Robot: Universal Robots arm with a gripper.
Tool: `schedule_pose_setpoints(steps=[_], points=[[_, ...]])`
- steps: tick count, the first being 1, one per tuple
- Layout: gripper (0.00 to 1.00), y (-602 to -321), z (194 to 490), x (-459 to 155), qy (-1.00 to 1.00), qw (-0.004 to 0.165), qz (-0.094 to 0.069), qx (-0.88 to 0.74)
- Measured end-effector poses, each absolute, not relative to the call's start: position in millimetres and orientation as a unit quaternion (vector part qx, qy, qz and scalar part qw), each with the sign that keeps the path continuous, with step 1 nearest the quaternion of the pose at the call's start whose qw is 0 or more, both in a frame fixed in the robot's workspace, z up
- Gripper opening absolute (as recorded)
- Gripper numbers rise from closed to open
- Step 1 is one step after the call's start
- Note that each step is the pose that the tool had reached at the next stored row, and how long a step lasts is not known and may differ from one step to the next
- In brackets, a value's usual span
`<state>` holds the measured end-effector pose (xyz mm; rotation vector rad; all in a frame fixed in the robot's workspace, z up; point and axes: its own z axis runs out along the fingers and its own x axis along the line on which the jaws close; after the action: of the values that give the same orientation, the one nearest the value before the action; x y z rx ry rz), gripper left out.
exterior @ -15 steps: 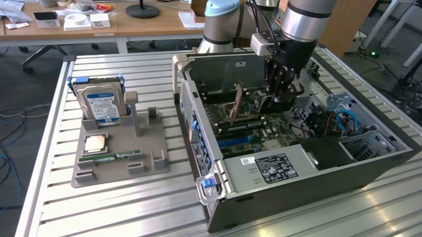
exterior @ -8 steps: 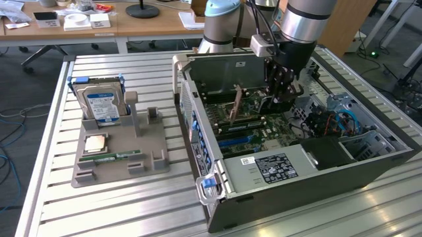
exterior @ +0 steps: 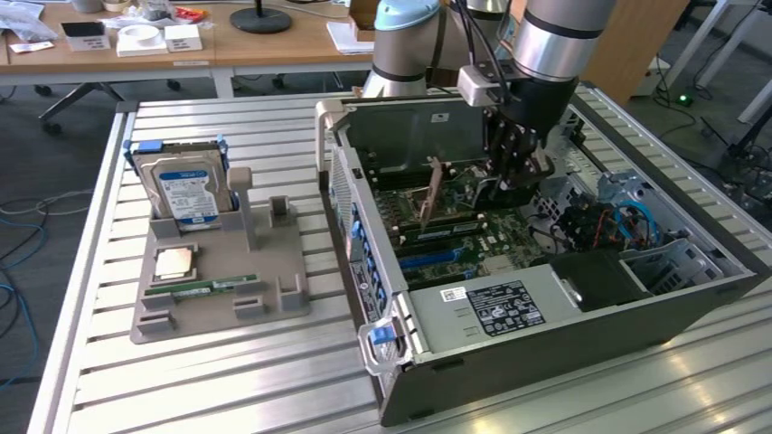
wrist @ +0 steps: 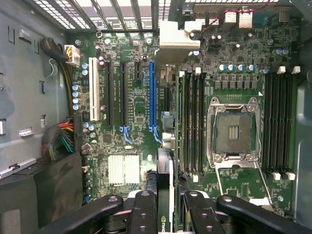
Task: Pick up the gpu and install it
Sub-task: 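Insert the gpu into the slot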
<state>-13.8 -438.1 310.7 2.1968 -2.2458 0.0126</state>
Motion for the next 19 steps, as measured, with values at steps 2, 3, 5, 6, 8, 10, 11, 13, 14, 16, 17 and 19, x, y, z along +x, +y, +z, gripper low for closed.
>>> schedule_pose_setpoints(steps=[2, 3, 5, 6, 8, 10, 11, 13, 14, 16, 17, 19], points=[[0.26, -438.1, 309.1, -13.9, -0.715, 0.000, 0.004, 0.699], [0.26, -438.1, 309.2, -13.9, -0.715, 0.000, 0.004, 0.699], [0.26, -438.1, 309.2, -13.9, -0.715, 0.000, 0.004, 0.699], [0.26, -438.1, 309.2, -13.9, -0.715, 0.000, 0.004, 0.699], [0.26, -438.1, 309.0, -14.2, -0.715, 0.000, 0.004, 0.699], [0.26, -438.1, 308.7, -15.4, -0.715, 0.000, 0.004, 0.699], [0.26, -438.1, 308.5, -15.9, -0.715, 0.000, 0.004, 0.699], [0.26, -438.1, 307.5, -16.1, -0.715, 0.000, 0.004, 0.699], [0.26, -438.1, 306.7, -16.1, -0.715, 0.000, 0.004, 0.699], [0.26, -438.1, 305.0, -16.1, -0.715, 0.000, 0.004, 0.699], [0.26, -438.1, 304.8, -16.1, -0.715, 0.000, 0.004, 0.699], [0.26, -438.1, 304.8, -16.1, -0.715, 0.000, 0.004, 0.699]])
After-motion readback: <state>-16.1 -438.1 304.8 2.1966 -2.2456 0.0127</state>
